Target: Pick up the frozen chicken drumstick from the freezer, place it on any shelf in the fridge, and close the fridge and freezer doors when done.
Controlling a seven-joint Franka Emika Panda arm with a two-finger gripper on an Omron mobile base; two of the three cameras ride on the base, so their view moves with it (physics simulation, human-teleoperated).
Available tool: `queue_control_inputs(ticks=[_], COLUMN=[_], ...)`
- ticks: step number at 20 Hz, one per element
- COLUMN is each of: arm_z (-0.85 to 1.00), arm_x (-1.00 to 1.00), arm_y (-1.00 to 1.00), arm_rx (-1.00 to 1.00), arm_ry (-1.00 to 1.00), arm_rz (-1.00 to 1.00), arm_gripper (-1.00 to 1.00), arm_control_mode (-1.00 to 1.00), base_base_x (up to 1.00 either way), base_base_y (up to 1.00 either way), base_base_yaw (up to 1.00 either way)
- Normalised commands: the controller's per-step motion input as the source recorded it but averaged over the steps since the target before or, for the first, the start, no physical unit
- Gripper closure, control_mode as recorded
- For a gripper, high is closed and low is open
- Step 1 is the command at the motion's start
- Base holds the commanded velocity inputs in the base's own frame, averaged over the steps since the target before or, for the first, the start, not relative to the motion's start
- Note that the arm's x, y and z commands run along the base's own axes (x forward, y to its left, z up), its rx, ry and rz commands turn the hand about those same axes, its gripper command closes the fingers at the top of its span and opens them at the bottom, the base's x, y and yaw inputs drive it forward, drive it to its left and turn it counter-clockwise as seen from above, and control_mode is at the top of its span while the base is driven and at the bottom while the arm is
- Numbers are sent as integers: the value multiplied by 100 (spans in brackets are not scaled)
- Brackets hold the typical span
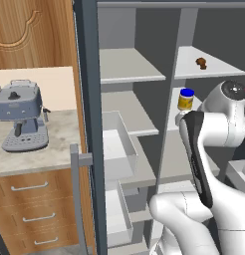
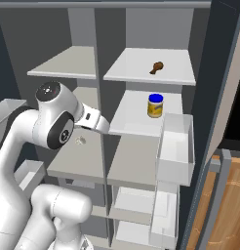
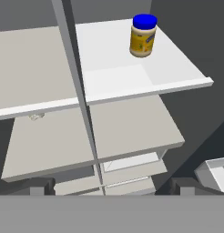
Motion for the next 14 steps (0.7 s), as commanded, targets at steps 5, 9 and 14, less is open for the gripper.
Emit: queue_control_inputs(ticks=[5, 9, 14], arm_z=[0, 0, 0], arm_x=[-13, -20, 0], arm_y=[-5, -16, 0], arm_rx=[0, 0, 0], arm_ry=[0, 0, 0], arm_rz=[0, 0, 0], arm_gripper=[-100, -100, -100], arm_control_mode=[-100, 100, 100], base_base_x=[0, -12, -21], base_base_y=[0, -13, -14], base_base_yaw=[0, 0, 0])
